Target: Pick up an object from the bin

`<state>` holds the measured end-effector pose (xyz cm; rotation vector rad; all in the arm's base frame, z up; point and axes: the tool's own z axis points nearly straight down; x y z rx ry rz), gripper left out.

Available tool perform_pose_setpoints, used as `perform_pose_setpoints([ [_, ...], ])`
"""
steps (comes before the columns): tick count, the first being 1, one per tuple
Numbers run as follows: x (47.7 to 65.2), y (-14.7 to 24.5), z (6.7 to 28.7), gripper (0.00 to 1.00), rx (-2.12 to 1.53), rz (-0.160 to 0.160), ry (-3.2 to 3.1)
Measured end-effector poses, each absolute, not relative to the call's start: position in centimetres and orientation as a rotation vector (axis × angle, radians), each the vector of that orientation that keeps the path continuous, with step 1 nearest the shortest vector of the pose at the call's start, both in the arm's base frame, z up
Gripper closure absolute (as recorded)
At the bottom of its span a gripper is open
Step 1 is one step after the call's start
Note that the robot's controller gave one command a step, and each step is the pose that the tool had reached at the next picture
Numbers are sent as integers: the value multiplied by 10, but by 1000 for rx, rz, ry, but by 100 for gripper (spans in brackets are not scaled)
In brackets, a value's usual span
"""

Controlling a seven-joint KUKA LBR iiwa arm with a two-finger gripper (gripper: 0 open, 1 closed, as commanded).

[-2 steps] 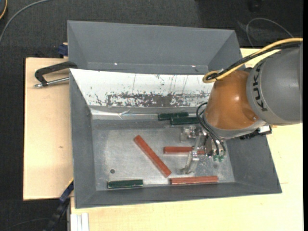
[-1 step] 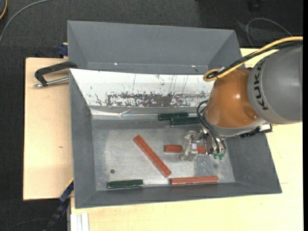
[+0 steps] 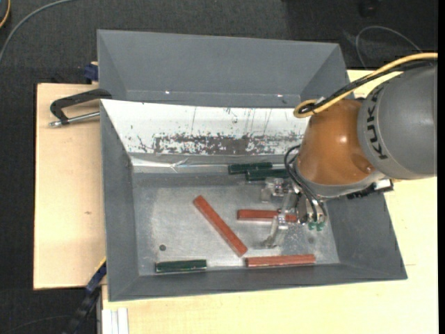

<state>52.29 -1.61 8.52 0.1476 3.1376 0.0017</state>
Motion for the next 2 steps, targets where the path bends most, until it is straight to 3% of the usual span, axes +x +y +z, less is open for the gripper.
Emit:
perform_pose_setpoints([
  [1,550,-44,70,0,260,1,3123],
  [2,549,-43,71,100,259,1,3126],
])
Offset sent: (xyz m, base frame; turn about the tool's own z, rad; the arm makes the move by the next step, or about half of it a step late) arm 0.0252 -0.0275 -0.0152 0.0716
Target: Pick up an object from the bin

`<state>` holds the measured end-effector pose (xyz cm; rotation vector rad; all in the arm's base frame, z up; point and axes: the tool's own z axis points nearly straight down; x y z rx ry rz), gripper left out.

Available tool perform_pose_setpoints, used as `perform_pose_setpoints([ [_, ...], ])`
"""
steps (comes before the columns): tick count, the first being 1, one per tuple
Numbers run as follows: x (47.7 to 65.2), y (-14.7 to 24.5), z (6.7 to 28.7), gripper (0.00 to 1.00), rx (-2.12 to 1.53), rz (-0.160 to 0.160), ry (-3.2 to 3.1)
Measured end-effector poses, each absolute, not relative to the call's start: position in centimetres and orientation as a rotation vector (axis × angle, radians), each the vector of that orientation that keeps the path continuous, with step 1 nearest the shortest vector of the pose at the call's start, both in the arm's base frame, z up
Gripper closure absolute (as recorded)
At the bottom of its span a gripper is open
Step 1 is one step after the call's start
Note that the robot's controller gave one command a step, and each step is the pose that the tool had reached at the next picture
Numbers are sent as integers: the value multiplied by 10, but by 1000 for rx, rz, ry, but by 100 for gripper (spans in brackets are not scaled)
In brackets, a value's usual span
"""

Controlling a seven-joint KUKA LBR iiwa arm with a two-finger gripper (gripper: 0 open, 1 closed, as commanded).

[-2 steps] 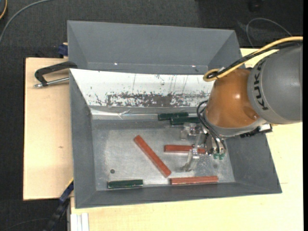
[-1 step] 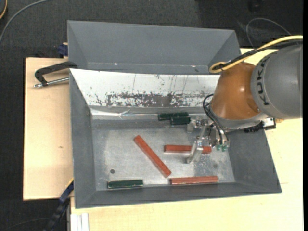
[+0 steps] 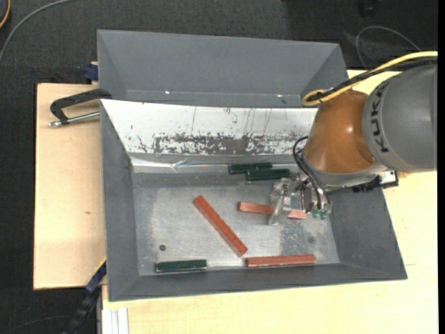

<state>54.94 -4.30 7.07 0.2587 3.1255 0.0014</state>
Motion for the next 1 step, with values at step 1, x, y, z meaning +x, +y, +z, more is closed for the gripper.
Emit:
perform_pose_setpoints([
  [1,546,4,192,100,196,5,3121],
])
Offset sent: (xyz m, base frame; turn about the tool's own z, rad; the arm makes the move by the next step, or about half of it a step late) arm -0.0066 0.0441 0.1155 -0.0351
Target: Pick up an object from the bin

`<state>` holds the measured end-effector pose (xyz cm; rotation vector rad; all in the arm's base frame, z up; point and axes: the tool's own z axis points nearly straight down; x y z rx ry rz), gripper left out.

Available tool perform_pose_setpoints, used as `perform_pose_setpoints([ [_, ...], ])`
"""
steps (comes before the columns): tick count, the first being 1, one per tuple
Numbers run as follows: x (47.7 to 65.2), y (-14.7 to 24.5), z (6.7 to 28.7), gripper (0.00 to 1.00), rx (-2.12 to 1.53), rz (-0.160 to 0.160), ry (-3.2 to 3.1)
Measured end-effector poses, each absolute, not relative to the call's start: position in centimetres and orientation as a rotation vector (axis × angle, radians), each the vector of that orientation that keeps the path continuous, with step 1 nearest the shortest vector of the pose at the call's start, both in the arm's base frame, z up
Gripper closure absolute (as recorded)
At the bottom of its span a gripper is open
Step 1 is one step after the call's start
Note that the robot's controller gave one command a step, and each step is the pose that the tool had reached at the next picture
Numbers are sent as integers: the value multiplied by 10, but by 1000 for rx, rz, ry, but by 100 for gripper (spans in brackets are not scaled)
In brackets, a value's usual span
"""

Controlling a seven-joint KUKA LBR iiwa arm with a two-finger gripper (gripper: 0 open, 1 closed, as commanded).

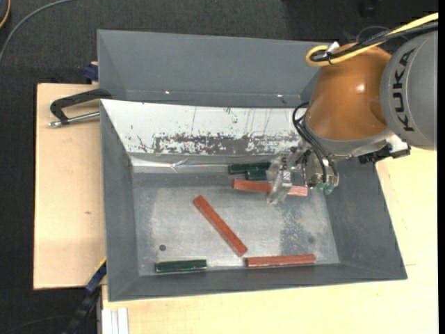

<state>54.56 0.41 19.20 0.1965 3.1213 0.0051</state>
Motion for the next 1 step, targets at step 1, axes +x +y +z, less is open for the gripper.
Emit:
perform_pose_setpoints([
  [1,525,41,257,100,-411,2,3103],
])
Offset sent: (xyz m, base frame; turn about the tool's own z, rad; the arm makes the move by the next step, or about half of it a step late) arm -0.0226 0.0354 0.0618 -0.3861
